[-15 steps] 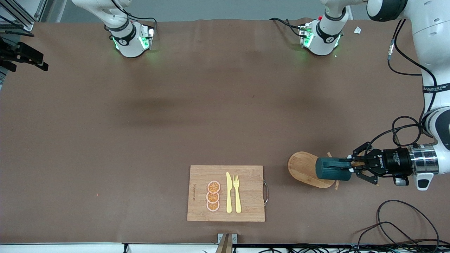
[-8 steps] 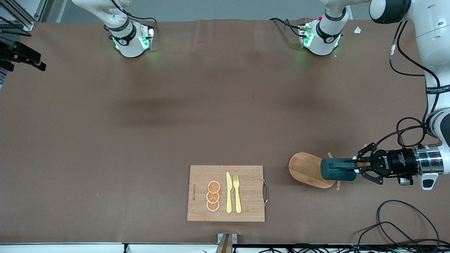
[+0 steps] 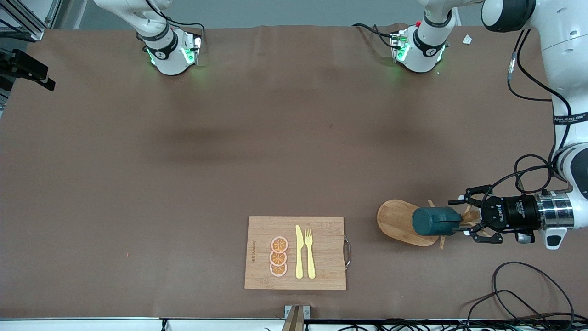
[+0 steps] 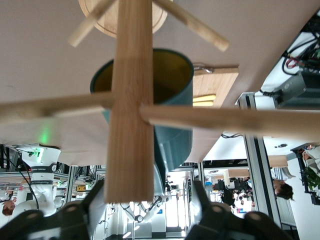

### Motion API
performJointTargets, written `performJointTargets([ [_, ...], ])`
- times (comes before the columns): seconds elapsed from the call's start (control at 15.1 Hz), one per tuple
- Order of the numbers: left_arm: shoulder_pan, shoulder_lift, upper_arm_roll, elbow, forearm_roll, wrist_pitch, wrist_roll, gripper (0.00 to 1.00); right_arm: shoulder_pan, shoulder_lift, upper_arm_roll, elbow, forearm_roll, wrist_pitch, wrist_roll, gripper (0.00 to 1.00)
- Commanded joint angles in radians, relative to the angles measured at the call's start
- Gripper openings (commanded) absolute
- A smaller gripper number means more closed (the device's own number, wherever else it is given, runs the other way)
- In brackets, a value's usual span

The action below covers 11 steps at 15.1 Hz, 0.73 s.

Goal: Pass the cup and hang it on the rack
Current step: 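Hang the mug handle on a rack peg and open the left gripper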

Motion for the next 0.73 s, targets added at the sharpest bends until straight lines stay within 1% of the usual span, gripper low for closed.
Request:
performJointTargets([
  [0.0,0.003,-0.052,-0.026,-0.001,-0.008,-0.014,-0.002,1.0,-0.011,-0.013,0.004,-0.01,0.009,0.0,0.005,1.0],
  [0.13,-0.002,-0.095,-0.036,-0.001,-0.007,-0.046,0.007,1.0,-0.013,-0.013,0.004,-0.01,0.011,-0.002,0.005,1.0],
  [0.26,-0.013,-0.134,-0.071,0.007,0.002,-0.064,0.007,1.0,-0.011,-0.012,0.004,-0.01,0.011,-0.002,0.007,1.0],
  [0.33,-0.026,-0.157,-0.088,0.008,0.027,-0.064,0.009,1.0,-0.008,-0.012,0.006,-0.01,0.011,0.0,0.007,1.0],
  [0.46,-0.081,-0.207,-0.092,0.013,0.125,-0.063,0.026,1.0,-0.008,-0.012,0.006,-0.009,0.012,-0.002,0.008,1.0],
  [0.6,-0.14,-0.265,-0.099,0.01,0.232,-0.063,0.16,1.0,-0.008,-0.013,0.006,-0.01,0.014,-0.003,0.022,1.0],
  [0.66,-0.187,-0.295,-0.1,0.01,0.327,-0.063,0.193,1.0,-0.008,-0.012,0.006,-0.01,0.014,-0.003,0.023,1.0],
])
